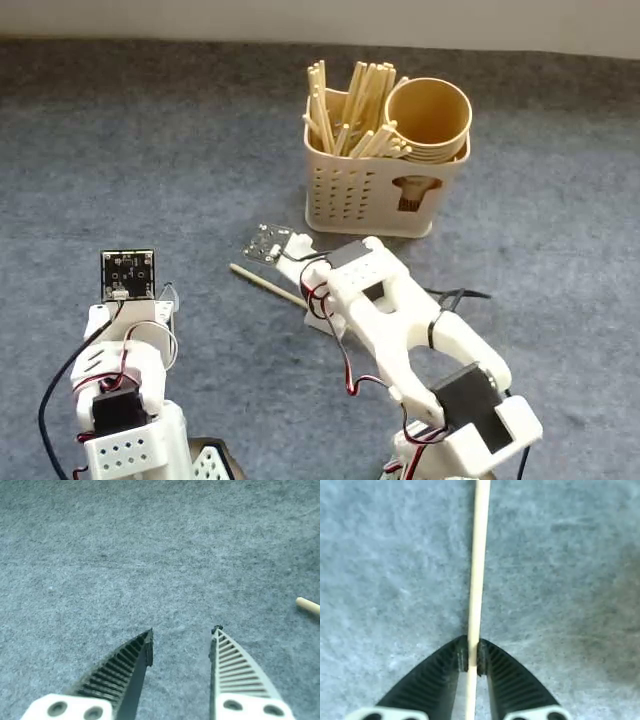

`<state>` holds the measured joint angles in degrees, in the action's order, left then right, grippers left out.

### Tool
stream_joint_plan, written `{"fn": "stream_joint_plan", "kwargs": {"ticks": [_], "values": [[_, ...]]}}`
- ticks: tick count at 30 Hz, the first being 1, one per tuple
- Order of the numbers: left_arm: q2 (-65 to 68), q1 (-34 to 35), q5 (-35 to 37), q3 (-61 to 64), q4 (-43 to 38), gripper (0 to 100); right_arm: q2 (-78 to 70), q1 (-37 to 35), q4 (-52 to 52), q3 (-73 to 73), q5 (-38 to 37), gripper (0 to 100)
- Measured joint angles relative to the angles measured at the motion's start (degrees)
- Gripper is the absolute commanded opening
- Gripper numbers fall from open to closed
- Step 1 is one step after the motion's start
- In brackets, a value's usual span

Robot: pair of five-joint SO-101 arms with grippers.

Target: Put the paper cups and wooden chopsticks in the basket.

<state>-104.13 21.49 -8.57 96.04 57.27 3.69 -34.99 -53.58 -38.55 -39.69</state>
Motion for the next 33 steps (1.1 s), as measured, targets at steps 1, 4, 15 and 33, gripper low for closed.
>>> {"fn": "stream_joint_plan", "kwargs": {"ticks": [1, 4, 15, 33], "values": [[0.00, 0.00, 0.00, 0.00, 0.00, 19, 0.00, 0.00, 0.00, 0.00, 0.35, 14.3], [0.00, 0.00, 0.00, 0.00, 0.00, 19, 0.00, 0.00, 0.00, 0.00, 3.87, 14.9], [0.00, 0.00, 0.00, 0.00, 0.00, 19, 6.51, -4.40, 0.44, 0.00, 11.96, 11.2], [0.00, 0.00, 0.00, 0.00, 0.00, 19, -2.37, -6.51, 20.48, -5.45, 15.21, 10.8]]}}
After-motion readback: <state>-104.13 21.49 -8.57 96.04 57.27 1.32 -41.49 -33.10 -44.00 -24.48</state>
